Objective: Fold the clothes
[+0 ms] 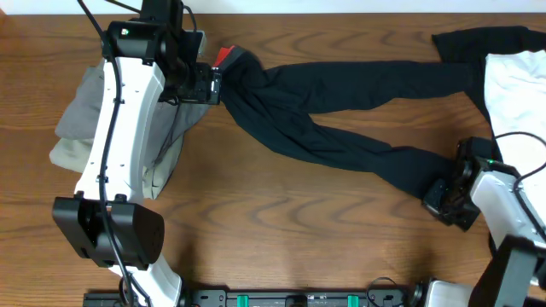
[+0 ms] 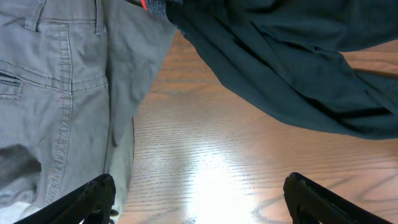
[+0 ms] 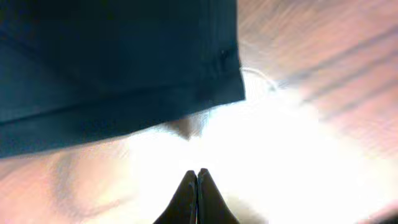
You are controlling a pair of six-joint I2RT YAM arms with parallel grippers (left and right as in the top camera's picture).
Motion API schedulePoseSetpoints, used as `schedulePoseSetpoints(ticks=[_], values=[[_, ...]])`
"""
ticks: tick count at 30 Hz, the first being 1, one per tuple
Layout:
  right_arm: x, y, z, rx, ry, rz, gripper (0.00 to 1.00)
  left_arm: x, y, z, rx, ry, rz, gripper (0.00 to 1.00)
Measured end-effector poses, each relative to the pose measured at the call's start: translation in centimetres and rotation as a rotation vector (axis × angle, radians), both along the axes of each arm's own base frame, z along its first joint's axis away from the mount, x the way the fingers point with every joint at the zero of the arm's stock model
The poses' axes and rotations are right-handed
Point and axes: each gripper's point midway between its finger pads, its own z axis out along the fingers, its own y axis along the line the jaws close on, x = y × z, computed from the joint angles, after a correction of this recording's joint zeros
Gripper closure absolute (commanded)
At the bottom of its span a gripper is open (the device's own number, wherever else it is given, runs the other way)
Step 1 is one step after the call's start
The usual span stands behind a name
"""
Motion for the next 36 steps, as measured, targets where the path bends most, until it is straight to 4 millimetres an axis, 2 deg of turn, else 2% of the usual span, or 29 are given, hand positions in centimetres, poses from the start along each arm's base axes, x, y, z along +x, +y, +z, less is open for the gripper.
schedulePoseSetpoints(ticks=[4,6,7,8,9,12,14,20,24,30,36], values=[[1.5,-0.5,4.3,-0.031,-0.096,0.009,0.99,0.0,0.0,0.0,0.000,0.000,0.000,0.12],[1.8,-0.6,5.9,-0.044,-0.136,0.012,0.99,0.0,0.0,0.0,0.000,0.000,0.000,0.12],[1.8,-0.6,6.3,-0.047,-0.146,0.013,0.94,0.0,0.0,0.0,0.000,0.000,0.000,0.12],[1.7,-0.6,6.5,-0.049,-0.149,0.013,0.77,0.0,0.0,0.0,0.000,0.000,0.000,0.12],[1.6,-0.6,6.5,-0.049,-0.148,0.013,0.67,0.0,0.0,0.0,0.000,0.000,0.000,0.12],[2.0,-0.7,5.9,-0.054,-0.158,0.011,0.55,0.0,0.0,0.0,0.000,0.000,0.000,0.11],[2.4,-0.8,5.0,-0.058,-0.175,0.011,0.51,0.0,0.0,0.0,0.000,0.000,0.000,0.12],[2.7,-1.6,1.9,-0.061,-0.180,-0.035,0.51,0.0,0.0,0.0,0.000,0.000,0.000,0.12],[1.7,-2.1,-0.1,-0.047,-0.129,-0.088,0.51,0.0,0.0,0.0,0.000,0.000,0.000,0.12],[1.0,-2.5,-1.0,-0.038,-0.087,-0.121,0.50,0.0,0.0,0.0,0.000,0.000,0.000,0.12],[1.6,-3.0,-1.0,-0.060,-0.116,-0.126,0.53,0.0,0.0,0.0,0.000,0.000,0.000,0.12]])
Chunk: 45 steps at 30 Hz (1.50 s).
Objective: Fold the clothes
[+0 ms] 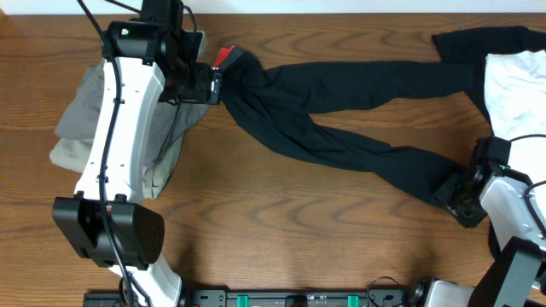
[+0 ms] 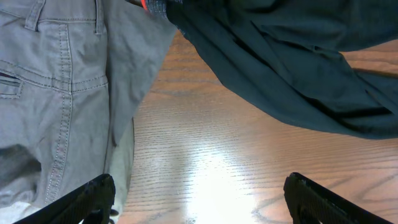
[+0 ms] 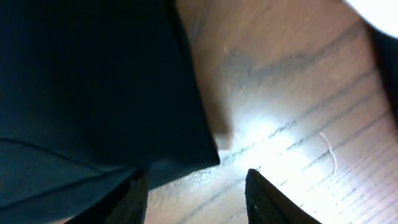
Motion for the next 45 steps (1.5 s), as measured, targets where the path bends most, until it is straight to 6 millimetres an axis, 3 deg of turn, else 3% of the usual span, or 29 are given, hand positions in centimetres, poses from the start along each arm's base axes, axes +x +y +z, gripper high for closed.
schedulePoseSetpoints(ticks=[12,13,16,19,23,27,32,35,38,45], values=[[0.0,-0.2,-1.0,-0.018,-0.026,-0.009,0.55,0.0,0.0,0.0,0.000,0.000,0.000,0.12],[0.0,-0.1,-1.2,-0.019,-0.028,-0.012,0.58,0.0,0.0,0.0,0.000,0.000,0.000,0.12],[0.0,-0.2,-1.6,-0.024,-0.040,-0.019,0.92,0.0,0.0,0.0,0.000,0.000,0.000,0.12],[0.1,-0.3,-1.6,-0.029,-0.047,-0.027,0.99,0.0,0.0,0.0,0.000,0.000,0.000,0.12],[-1.3,0.4,-1.3,0.001,0.020,-0.023,0.99,0.0,0.0,0.0,0.000,0.000,0.000,0.12],[-2.5,1.2,1.8,0.047,0.080,0.002,0.99,0.0,0.0,0.0,0.000,0.001,0.000,0.12],[-1.5,1.1,7.8,0.026,-0.001,0.030,0.99,0.0,0.0,0.0,0.000,0.000,0.000,0.12],[-0.5,0.7,9.8,-0.006,-0.079,0.043,0.99,0.0,0.0,0.0,0.000,0.000,0.000,0.11],[0.5,0.3,10.1,-0.023,-0.121,0.048,0.98,0.0,0.0,0.0,0.000,-0.001,0.000,0.12],[6.0,-3.0,10.1,-0.094,-0.299,0.009,0.97,0.1,0.0,0.0,-0.001,-0.002,0.000,0.12]])
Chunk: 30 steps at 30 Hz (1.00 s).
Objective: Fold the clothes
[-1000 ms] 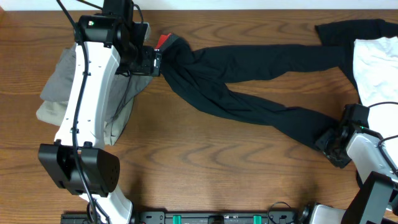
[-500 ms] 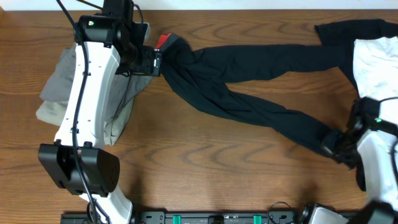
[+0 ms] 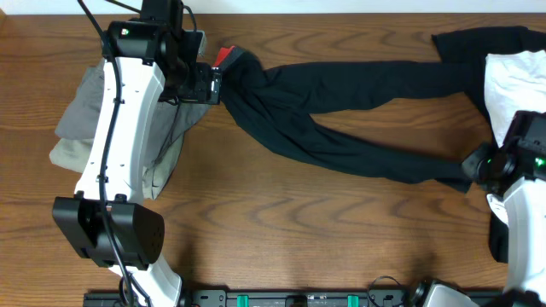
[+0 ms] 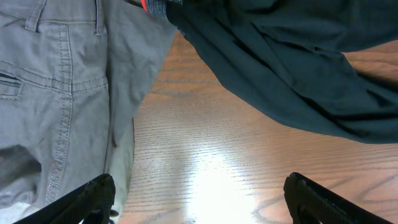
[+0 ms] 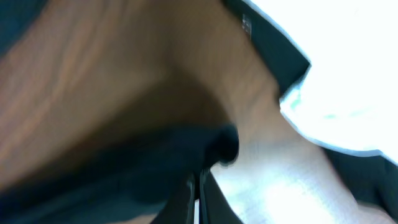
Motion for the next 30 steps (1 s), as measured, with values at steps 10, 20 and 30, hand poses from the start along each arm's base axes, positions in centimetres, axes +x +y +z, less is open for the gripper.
schedulePoseSetpoints(ticks=[10,20,30], values=[[4.3,-6.0,-5.0,-0.001,-0.074,-0.152,0.84,0.0,0.0,0.0,0.000,0.000,0.000,0.12],[3.5,-6.1,-7.8,0.082,-0.016,-0.158,0.48,-0.2,0.0,0.0,0.001,0.007,0.000,0.11],[-1.4,-2.7,-11.0,0.223,0.150,-0.159,0.48,-0.2,0.0,-0.1,0.001,0.009,0.000,0.11]])
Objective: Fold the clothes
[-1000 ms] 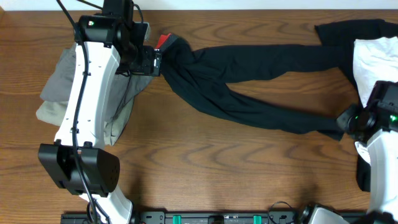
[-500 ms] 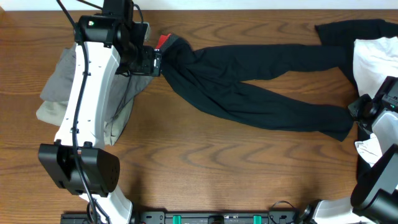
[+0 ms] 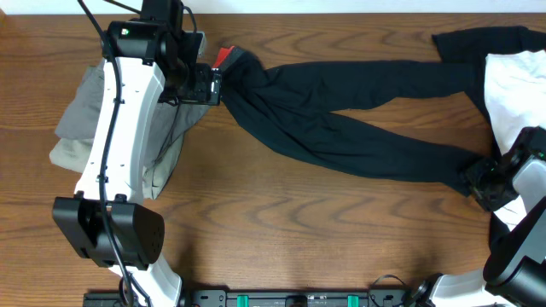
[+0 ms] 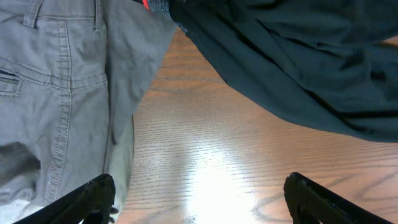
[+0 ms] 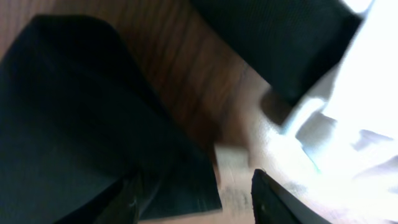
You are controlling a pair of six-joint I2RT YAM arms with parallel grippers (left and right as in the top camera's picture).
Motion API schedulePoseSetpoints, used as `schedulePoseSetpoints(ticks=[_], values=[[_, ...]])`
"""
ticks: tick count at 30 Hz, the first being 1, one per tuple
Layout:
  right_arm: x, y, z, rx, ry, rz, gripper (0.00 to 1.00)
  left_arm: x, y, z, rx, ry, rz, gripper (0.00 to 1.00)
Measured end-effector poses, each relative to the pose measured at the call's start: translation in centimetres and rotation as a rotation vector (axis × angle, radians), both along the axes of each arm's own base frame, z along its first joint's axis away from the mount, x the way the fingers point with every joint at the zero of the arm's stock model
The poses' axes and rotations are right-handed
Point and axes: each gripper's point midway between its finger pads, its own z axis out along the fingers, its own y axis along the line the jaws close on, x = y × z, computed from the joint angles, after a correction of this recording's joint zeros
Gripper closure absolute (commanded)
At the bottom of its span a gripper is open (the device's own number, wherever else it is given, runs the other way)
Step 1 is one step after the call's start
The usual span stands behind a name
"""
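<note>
Black pants [image 3: 341,128] lie across the table, waist at the left with a red tag [image 3: 223,55], and both legs reaching right. My left gripper [image 3: 210,85] stands open beside the waist; in its wrist view the left gripper [image 4: 199,208] has bare wood between its fingers and the black pants [image 4: 280,62] lie just ahead. My right gripper [image 3: 478,179] is open at the lower leg's hem [image 3: 461,173]. Seen from the right wrist, the right gripper [image 5: 199,202] straddles the black hem [image 5: 93,137], which lies flat on the wood.
Grey trousers [image 3: 81,119] lie in a pile under my left arm at the left edge, also grey trousers [image 4: 50,93]. A white garment [image 3: 516,85] lies at the right edge over another black garment [image 3: 478,38]. The white garment [image 5: 367,93] is close to my right fingers.
My right gripper was shut on the lower leg's hem; now it is open and the hem rests on the table between its fingers. The left arm has not moved.
My right gripper was shut beside the lower leg's hem near the front right. Then it stood open around the hem. Then it was shut on it further right and back, the leg drawn straighter. Now the hem is let go. The left gripper stayed open by the waist.
</note>
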Motion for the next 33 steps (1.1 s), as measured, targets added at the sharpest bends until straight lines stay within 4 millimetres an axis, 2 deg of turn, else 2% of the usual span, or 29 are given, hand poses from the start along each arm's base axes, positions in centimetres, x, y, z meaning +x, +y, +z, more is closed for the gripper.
schedulePoseSetpoints(ticks=[1,3,7,10,13,15,16,17,18,21,22,24,28,32,33], values=[[-0.1,0.2,-0.3,0.003,-0.005,0.002,0.52,0.0,0.0,0.0,0.000,0.000,0.000,0.11],[0.3,0.3,-0.5,-0.004,-0.041,0.015,0.71,0.0,0.0,0.0,0.000,-0.001,0.000,0.11],[0.7,0.8,-0.6,0.016,-0.068,0.048,0.85,0.0,0.0,0.0,-0.001,-0.001,0.000,0.11],[0.1,0.9,-0.3,0.032,-0.040,0.054,0.87,0.0,0.0,0.0,0.000,-0.002,0.000,0.11],[0.1,-0.5,1.7,-0.003,-0.028,0.034,0.87,0.0,0.0,0.0,-0.001,-0.001,0.000,0.11],[1.0,-2.5,4.3,-0.064,-0.063,0.012,0.87,0.0,0.0,0.0,-0.001,-0.001,0.000,0.11],[1.9,-3.8,6.5,-0.113,-0.106,-0.003,0.87,0.0,0.0,0.0,-0.001,-0.001,0.000,0.11],[2.2,-4.4,7.5,-0.136,-0.127,-0.008,0.88,0.0,0.0,0.0,0.000,-0.001,0.000,0.11],[2.8,-5.3,9.2,-0.172,-0.163,-0.019,0.87,0.0,0.0,-0.1,0.000,-0.001,0.000,0.11],[3.6,-6.6,12.7,-0.236,-0.219,-0.033,0.87,0.0,0.0,-0.7,0.000,0.009,0.001,0.11],[3.7,-6.7,13.2,-0.245,-0.226,-0.035,0.87,0.0,0.0,-1.1,0.000,0.015,0.004,0.06],[3.8,-6.9,13.8,-0.255,-0.233,-0.037,0.87,0.2,-0.2,-2.4,-0.009,0.019,0.009,0.00],[3.3,-6.6,13.4,-0.240,-0.209,-0.038,0.86,0.8,-0.9,-5.7,-0.050,0.015,0.018,0.02],[3.2,-5.8,13.0,-0.201,-0.204,-0.030,0.77,2.2,-1.6,-8.7,-0.097,-0.039,0.024,0.00],[3.3,-5.6,13.0,-0.191,-0.209,-0.024,0.75,2.4,-1.9,-9.4,-0.112,-0.053,0.023,0.04]])
